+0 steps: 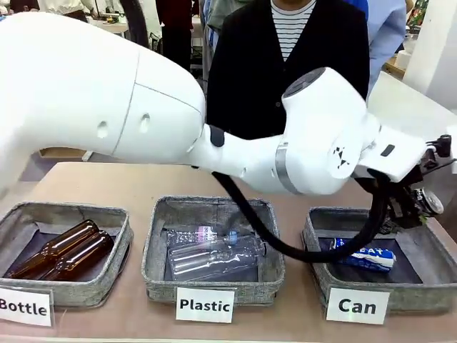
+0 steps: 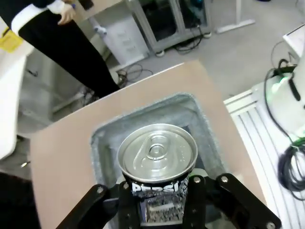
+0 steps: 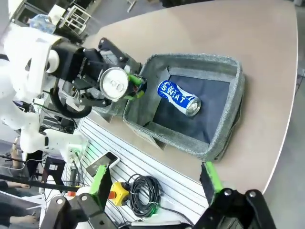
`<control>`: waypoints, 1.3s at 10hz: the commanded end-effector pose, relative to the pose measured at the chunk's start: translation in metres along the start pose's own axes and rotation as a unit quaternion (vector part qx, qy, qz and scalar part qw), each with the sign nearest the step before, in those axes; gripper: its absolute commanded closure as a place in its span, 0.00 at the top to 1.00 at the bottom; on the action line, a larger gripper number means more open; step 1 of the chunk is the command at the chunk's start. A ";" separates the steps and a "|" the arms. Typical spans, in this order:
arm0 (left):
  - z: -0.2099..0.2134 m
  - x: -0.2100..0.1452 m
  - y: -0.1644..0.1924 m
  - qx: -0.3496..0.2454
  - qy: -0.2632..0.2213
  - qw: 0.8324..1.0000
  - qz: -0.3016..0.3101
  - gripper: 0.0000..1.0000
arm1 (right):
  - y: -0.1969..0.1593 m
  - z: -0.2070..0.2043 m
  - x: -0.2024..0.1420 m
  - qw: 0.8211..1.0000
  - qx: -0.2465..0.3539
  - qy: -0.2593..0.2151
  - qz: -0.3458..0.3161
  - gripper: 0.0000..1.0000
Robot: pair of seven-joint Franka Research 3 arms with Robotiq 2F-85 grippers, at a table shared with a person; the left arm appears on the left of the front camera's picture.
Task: Sort the can waste into the basket.
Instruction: Pick up the can waste from the table and place it in the right Fabric basket.
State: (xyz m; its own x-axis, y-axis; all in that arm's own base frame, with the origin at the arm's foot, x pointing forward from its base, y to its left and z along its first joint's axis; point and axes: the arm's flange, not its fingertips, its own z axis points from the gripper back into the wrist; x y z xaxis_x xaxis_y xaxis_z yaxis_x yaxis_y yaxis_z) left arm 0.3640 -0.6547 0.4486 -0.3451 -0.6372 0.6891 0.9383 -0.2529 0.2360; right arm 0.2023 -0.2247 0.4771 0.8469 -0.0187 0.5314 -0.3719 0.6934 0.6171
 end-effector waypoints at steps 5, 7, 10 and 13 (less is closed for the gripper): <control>0.000 0.000 0.000 0.000 0.000 1.000 0.000 0.29 | 0.006 -0.002 0.008 1.000 -0.004 0.001 0.004 1.00; -0.004 0.000 0.007 -0.023 0.002 1.000 -0.017 0.75 | 0.006 -0.002 0.008 1.000 -0.004 0.001 0.004 1.00; -0.003 0.001 0.006 -0.038 -0.001 0.999 -0.020 1.00 | 0.006 -0.002 0.008 1.000 -0.004 0.001 0.004 1.00; 0.006 0.001 0.007 -0.036 -0.004 0.999 -0.024 1.00 | 0.006 -0.002 0.008 1.000 -0.004 0.001 0.004 1.00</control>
State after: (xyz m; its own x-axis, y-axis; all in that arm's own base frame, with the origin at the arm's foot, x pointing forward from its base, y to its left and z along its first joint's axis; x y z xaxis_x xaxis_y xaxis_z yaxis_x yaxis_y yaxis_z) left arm 0.3708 -0.6588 0.4493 -0.3636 -0.6309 0.6854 0.9276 -0.3131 0.2039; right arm 0.2058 -0.2205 0.4795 0.8483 -0.0014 0.5294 -0.3792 0.6962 0.6095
